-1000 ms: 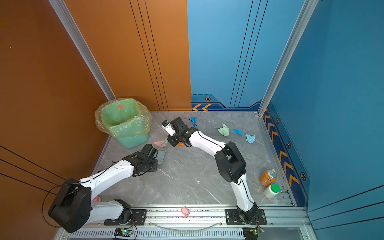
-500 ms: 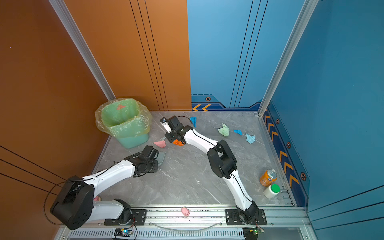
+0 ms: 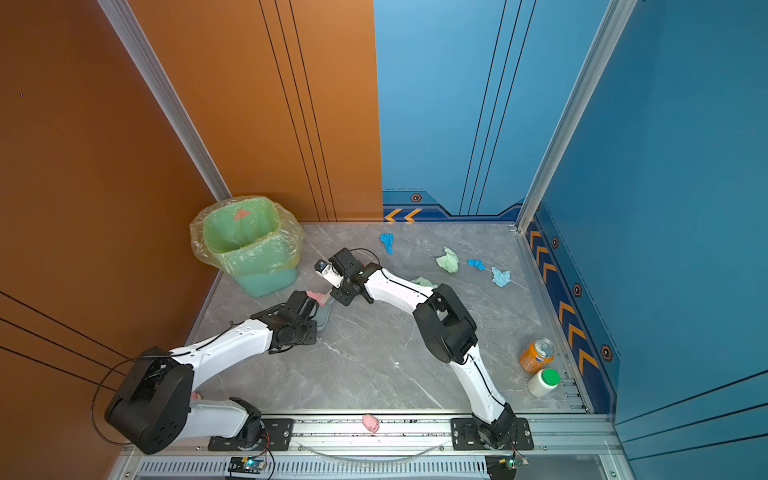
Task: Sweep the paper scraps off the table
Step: 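Sweep the pink scrap into the dustpan with the right gripper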
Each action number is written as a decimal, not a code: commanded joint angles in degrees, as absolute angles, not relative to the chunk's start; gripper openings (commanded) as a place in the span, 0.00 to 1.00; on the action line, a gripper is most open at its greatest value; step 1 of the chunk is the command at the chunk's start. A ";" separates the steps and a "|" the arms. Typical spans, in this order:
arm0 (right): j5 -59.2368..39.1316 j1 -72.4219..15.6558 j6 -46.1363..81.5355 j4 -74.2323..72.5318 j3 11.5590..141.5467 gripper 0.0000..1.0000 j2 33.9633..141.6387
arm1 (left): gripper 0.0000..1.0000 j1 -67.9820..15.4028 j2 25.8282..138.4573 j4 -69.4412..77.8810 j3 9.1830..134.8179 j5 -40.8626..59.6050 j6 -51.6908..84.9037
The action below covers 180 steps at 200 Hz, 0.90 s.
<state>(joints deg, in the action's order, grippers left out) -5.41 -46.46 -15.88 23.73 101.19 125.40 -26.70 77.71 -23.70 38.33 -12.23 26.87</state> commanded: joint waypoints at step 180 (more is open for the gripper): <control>-10.91 -43.22 -15.60 29.09 89.35 0.00 106.24 | 0.00 -28.04 71.58 -19.78 35.47 -15.36 25.65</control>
